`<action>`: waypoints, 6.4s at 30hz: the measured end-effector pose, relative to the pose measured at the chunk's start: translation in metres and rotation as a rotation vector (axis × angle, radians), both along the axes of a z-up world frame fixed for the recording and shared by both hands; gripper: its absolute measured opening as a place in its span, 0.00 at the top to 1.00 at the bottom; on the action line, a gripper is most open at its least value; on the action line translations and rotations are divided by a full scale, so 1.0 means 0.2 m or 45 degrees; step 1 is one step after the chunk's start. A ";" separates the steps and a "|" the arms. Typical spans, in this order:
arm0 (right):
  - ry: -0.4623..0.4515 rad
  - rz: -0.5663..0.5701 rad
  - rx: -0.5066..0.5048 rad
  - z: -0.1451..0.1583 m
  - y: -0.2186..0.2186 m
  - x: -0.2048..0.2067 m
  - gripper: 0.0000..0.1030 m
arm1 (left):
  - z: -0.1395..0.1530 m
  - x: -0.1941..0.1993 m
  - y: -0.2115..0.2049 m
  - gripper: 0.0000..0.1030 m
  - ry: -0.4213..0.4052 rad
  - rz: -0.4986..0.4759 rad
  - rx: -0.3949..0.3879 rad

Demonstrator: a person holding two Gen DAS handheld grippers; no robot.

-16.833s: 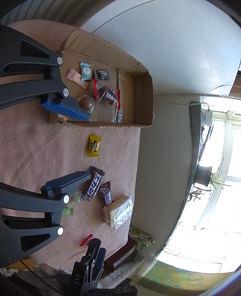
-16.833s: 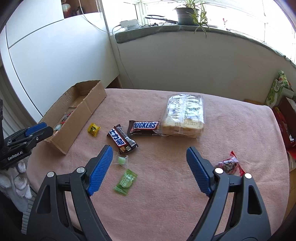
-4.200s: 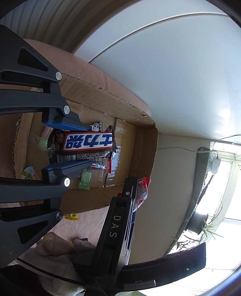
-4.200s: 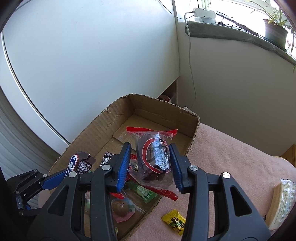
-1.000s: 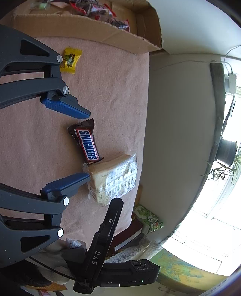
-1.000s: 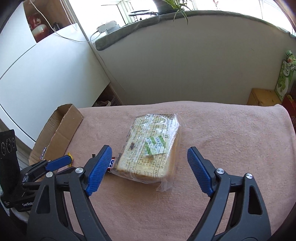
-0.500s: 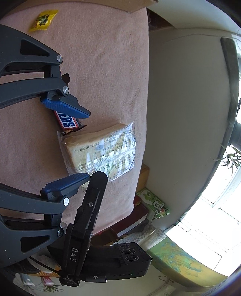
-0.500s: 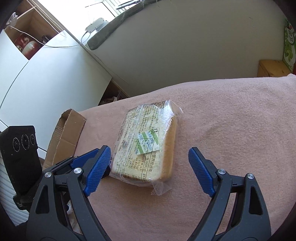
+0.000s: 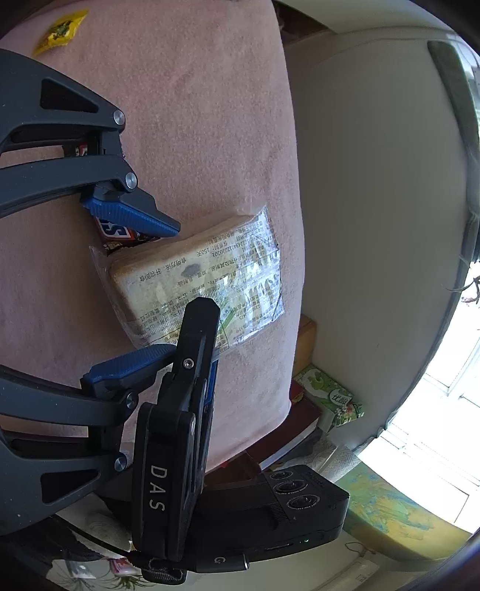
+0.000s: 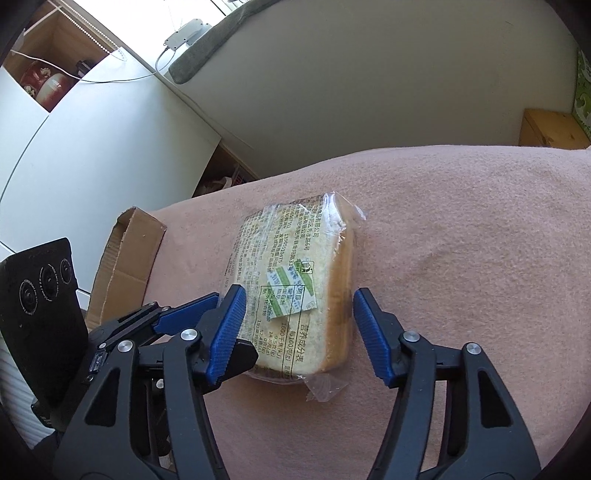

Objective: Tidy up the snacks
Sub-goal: 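Grasp the clear-wrapped bread loaf between both tools from opposite sides, then carry the bread loaf with both tools into the box and open them, then withdraw both tools from the box toward the Snickers bar and yellow candy, then grasp the Snickers bar with the right tool while the left tool grasps the yellow candy packet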

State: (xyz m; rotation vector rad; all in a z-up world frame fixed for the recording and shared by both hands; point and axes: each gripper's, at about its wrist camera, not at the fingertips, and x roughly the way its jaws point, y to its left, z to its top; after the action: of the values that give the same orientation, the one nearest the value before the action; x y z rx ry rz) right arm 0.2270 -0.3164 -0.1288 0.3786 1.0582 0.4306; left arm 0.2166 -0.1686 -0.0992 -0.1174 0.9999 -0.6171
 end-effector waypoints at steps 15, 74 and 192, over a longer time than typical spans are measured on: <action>-0.083 -0.025 -0.043 0.11 0.02 -0.10 0.44 | 0.12 -0.12 -0.04 0.44 -0.128 -0.041 0.036; -0.206 0.513 -0.040 0.35 1.55 -0.11 0.44 | 0.28 -0.36 1.35 0.44 -0.257 0.540 0.099; -0.385 0.706 -0.588 -0.05 0.63 -0.04 0.42 | -0.17 -0.21 0.49 0.78 -0.063 0.652 0.448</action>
State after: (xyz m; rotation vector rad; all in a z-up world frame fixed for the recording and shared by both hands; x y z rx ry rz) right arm 0.2187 -0.1910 -0.1397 -0.3946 0.9208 0.6903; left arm 0.1736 -0.0705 -0.1337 -0.0426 0.9674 0.0264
